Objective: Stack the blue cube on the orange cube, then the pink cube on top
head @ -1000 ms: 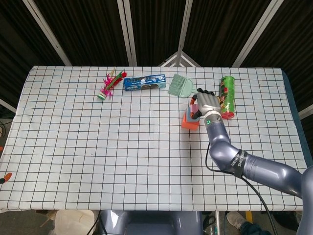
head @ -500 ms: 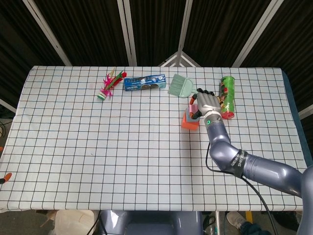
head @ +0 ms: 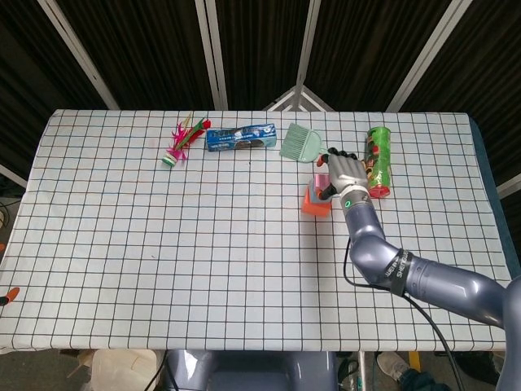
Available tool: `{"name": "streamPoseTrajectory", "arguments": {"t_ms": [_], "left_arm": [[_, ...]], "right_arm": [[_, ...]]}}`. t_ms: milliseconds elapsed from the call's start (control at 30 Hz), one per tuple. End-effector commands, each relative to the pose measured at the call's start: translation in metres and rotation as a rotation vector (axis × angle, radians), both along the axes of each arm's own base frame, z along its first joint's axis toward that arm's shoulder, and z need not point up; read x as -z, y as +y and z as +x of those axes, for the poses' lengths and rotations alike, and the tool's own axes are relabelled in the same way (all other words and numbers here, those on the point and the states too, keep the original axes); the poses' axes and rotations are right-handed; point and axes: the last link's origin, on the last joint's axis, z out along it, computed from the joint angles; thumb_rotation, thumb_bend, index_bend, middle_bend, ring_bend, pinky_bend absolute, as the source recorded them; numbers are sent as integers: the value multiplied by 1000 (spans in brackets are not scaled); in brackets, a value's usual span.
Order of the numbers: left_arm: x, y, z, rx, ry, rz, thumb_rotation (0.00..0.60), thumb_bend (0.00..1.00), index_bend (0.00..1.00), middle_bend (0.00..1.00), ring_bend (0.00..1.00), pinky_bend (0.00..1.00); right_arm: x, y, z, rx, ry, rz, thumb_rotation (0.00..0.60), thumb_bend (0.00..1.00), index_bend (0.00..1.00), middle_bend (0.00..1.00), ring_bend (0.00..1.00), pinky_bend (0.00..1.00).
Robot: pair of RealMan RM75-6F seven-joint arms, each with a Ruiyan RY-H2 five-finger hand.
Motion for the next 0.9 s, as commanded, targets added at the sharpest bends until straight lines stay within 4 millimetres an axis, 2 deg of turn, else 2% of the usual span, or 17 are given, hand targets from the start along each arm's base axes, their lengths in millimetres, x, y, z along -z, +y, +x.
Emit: {"name": "streamPoseTrajectory", "arguments": {"t_ms": [33,267,400,533,733,900], "left_arm": [[0,0,0,0,-1,1,600,209,216,5,0,18],[-1,1,0,5,-4,-3,600,209,216,5,0,18],[-1,2,1,13,-11,-7,600,209,216,5,0,18],[-2,2,1,20,-20,-7,600,210,216,5,0,18],[-3,1,3,39,-38,-16,600,210,216,5,0,18],[-3,-1,5,54,-50,-26,600,210,216,5,0,18]], "right_arm": [[-4,2,0,-4,1,6,600,388,236,75,51,0],[-17,19,-2,-13,50,35,600,388,196,75,51,0],[-28,34,-3,-22,54,51,600,388,100,75,51,0],[-42,57,-10,-69,50,28,600,388,32,75,51,0],[-59,112,-51,-108,-13,-66,600,387,3,75,51,0],[-71,160,-100,-114,-77,-195,600,387,3,75,51,0]]}}
